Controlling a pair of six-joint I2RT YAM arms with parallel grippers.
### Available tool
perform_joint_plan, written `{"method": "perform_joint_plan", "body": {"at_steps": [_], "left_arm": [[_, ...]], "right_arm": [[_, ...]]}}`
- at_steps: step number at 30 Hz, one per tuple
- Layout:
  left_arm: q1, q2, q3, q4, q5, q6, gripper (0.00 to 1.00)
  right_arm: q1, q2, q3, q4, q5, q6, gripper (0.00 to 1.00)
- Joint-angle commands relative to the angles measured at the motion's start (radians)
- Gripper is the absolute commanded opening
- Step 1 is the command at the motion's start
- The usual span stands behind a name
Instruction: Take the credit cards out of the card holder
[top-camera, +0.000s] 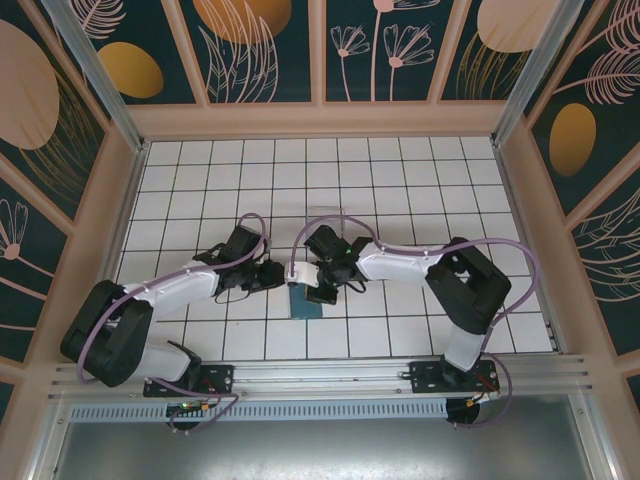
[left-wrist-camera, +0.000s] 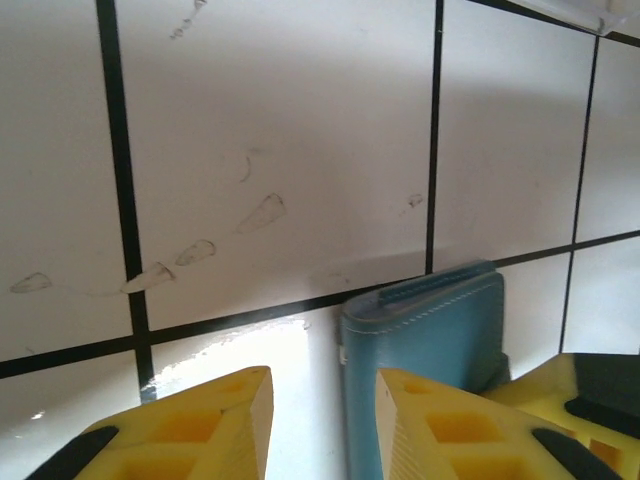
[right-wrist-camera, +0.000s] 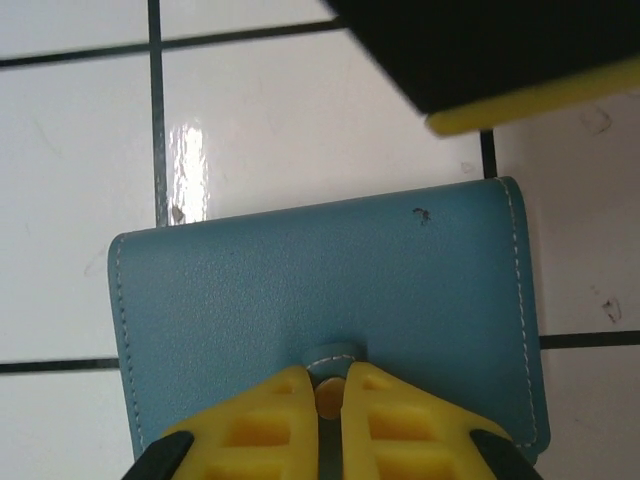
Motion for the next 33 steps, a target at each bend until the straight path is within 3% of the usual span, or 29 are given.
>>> {"method": "perform_joint_plan", "body": {"at_steps": [1,12,18,24,30,33], "left_arm": [[0.004,-0.020,0.005,0.007,0.055,-0.015,0.34],[-0.015,0.060,0.005,0.033,0.083,-0.014,0.34],[-0.019,0.067,0.021,-0.002,0.006,-0.011,0.33],[-0.016,0.059,0.057,-0.039,-0.080,-0.003,0.33],[-0.016,0.048,0.088,-0.046,-0.144,-0.019,0.34],[-0.017,0.030,0.086,-0.052,-0.167,-0.035,0.33]], "right_arm": [[0.011,-0.063,-0.048,0.153,-0.032,0.083,0.07],[0.011,-0.150,-0.194,0.346,-0.053,0.137,0.05],[0.013,-0.194,-0.201,0.318,0.027,0.223,0.28],[0.017,-0.283,-0.208,0.286,0.133,0.419,0.44],[0.018,-0.299,-0.151,0.206,0.289,0.781,0.47],[0.018,-0.297,-0.136,0.156,0.350,1.009,0.42]]}}
